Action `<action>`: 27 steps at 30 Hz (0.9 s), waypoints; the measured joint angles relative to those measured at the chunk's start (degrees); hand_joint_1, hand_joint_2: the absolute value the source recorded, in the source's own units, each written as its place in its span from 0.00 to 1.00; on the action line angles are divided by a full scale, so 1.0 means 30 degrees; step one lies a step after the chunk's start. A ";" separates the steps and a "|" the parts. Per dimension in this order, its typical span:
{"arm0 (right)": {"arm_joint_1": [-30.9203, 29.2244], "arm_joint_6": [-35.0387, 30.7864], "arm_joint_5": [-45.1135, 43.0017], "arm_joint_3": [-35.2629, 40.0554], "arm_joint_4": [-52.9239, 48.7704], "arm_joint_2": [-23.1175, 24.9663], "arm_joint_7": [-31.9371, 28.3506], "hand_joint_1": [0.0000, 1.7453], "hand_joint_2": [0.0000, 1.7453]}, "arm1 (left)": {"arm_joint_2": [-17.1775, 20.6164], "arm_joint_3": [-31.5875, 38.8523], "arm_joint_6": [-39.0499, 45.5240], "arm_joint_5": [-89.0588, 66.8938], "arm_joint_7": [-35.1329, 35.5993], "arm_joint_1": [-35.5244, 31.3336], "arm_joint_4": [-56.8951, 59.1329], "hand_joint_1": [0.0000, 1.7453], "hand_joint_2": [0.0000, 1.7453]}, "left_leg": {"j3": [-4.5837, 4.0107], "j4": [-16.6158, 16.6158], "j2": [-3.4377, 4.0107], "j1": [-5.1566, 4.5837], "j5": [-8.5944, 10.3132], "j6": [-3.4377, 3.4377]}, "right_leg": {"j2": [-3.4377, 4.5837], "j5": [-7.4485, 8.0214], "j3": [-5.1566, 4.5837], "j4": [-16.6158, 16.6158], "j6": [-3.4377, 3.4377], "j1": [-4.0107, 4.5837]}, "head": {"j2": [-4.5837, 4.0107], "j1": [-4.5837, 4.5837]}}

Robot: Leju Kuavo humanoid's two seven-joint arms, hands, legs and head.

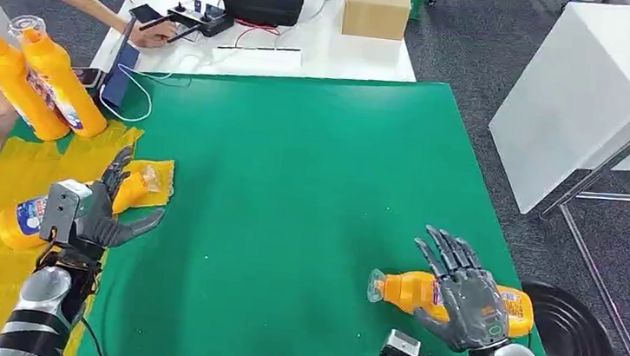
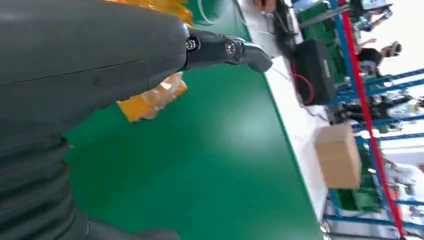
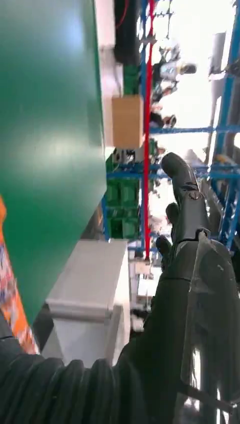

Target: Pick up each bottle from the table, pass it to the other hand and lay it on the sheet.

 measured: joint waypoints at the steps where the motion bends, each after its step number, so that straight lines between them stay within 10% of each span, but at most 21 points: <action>1: 0.0280 0.0197 -0.0124 -0.0241 -0.0167 -0.0350 0.0146 0.00 1.00 | 0.0036 0.0000 0.0000 -0.0007 0.0007 0.0118 -0.0022 0.00 1.00 | -0.0003 0.0000 -0.0001 -0.0003 -0.0001 0.0001 | -0.0003 -0.0001 -0.0001 -0.0001 0.0001 -0.0002 | 0.0000 0.0000; 27: -0.0230 0.2965 -0.0903 -0.2964 0.2843 -0.1973 0.0086 0.00 1.00 | -0.0372 -0.0867 -0.0816 0.0183 -0.1049 0.0963 -0.0189 0.00 1.00 | 0.0012 0.0000 0.0005 -0.0004 -0.0012 0.0017 | 0.0009 0.0001 0.0005 -0.0005 0.0001 0.0000 | 0.0000 -0.0007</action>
